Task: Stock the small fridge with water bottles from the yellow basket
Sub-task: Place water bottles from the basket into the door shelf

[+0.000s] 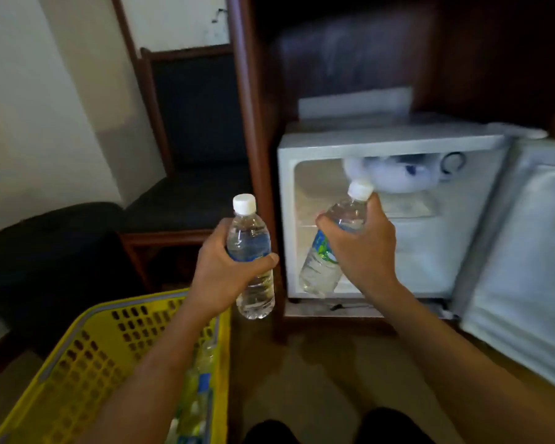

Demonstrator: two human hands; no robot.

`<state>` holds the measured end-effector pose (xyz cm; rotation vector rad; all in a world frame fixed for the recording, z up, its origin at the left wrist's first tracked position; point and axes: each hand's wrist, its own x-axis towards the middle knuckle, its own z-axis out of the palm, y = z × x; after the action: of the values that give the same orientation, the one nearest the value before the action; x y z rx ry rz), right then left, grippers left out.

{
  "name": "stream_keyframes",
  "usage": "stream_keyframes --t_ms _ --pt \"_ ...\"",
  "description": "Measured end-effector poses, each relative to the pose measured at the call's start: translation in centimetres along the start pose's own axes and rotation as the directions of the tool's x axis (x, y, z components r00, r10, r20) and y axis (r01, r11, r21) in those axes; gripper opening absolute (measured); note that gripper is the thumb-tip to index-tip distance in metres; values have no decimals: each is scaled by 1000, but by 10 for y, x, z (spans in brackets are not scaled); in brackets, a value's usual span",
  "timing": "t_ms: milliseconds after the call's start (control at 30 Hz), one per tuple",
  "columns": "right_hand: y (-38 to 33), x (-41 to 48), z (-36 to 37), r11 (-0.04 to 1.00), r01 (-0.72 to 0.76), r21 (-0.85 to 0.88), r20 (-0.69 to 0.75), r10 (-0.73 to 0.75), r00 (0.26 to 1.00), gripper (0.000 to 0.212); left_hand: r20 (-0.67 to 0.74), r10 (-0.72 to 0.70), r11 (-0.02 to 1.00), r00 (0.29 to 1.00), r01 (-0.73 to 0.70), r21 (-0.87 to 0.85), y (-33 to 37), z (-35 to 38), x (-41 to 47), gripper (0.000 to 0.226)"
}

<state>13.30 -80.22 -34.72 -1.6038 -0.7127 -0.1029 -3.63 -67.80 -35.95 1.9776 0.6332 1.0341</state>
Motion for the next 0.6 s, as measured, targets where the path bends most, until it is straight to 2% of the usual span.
stream_keyframes --t_ms 133,267,467,600 --pt "29 9 -105 936 137 -324 -158 -196 968 39 173 107 991 979 -92 -93 38 92 9 57" --pt "63 15 -186 806 122 -579 -253 -319 913 48 289 200 968 936 -142 -208 76 179 9 63" --pt "123 20 -260 744 -35 -668 -344 -266 901 48 384 293 933 876 -173 -316 113 291 6 65" --pt "163 12 -285 761 -105 -640 -355 -171 919 46 400 300 929 866 -170 -327 116 348 2 58"
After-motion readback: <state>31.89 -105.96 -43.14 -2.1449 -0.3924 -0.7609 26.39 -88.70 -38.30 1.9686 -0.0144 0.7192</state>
